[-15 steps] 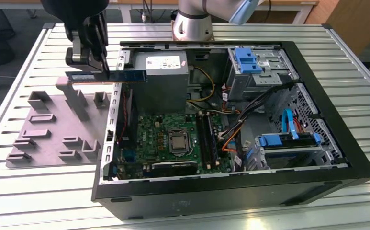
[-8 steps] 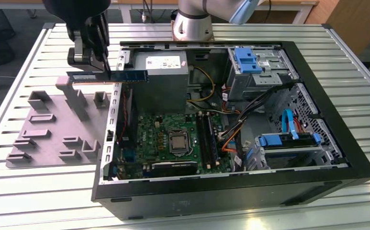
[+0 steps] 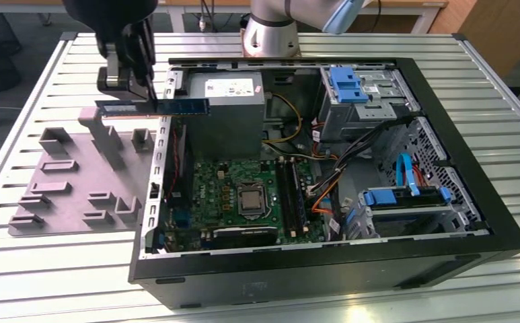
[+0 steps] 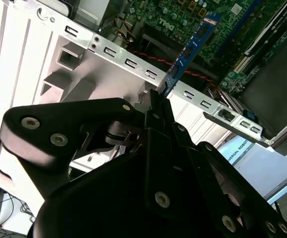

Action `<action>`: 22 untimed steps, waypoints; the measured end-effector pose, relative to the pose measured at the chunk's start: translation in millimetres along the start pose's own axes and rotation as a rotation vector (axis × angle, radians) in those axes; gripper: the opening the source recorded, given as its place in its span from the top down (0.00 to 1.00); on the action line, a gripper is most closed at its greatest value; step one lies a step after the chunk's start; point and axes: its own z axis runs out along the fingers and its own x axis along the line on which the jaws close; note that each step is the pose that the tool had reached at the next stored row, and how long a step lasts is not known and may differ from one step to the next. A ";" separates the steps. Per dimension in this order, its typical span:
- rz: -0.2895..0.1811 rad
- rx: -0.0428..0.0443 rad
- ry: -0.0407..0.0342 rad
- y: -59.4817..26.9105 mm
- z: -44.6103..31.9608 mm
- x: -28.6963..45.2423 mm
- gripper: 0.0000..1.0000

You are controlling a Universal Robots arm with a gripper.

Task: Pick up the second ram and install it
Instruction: 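Pick up the second ram and move it above second insertion slot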

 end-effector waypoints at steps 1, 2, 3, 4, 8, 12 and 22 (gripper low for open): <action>0.000 0.0000 0.0000 -0.4 0.0 0.0 0.86; 0.000 0.0000 0.0000 -0.9 0.0 -0.1 0.86; 0.000 0.0000 0.0000 -1.4 0.0 -0.1 0.86; 0.000 -0.0001 0.0001 -2.1 -0.1 -0.1 0.86; 0.000 -0.0001 0.0001 -5.9 -0.1 -0.2 0.86; 0.000 0.0000 0.0000 -9.3 -0.1 -0.4 0.86; 0.000 0.0000 0.0000 -14.0 -0.2 -0.5 0.86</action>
